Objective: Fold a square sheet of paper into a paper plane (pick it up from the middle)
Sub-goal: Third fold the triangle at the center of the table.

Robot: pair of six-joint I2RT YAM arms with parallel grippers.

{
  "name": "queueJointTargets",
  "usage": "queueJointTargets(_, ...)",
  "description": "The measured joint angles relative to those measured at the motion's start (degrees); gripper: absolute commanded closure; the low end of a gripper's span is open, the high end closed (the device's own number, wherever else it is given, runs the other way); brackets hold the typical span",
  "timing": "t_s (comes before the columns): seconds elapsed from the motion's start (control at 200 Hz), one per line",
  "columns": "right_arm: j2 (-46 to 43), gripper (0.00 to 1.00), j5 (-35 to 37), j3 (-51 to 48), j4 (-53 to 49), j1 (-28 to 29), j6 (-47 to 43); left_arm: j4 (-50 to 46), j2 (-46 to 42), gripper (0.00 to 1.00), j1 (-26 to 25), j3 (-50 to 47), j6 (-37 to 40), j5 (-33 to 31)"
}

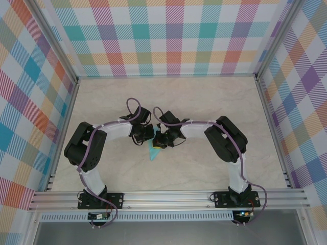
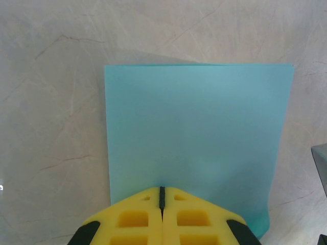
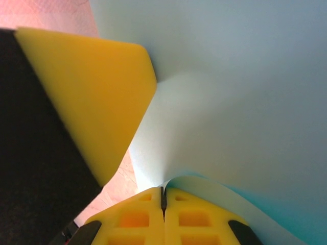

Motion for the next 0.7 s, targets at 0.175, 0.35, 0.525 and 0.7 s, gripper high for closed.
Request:
queueJointTargets(0.175,0.00,0.95,0.00,-0.02,-0.20,0.04,-1.07,0.00,0.00,0.98,0.00,0.00,-0.02,0.00)
queueJointTargets(0.35,-0.02,0.95,0.02,0.00,-0.26,0.07,-1.75,0.00,0.04,0.98,0.00,0.00,-0.02,0.02)
queueJointTargets(0.525,-0.09,0.95,0.02,-0.02,-0.44,0.11,-2.34,0.00,0.07,0.98,0.00,0.00,0.00,0.02)
queueJointTargets(0.7,-0.13,0.95,0.04,-0.02,-0.55,0.22,-2.51,0.00,0.07,0.98,0.00,0.00,-0.02,0.04)
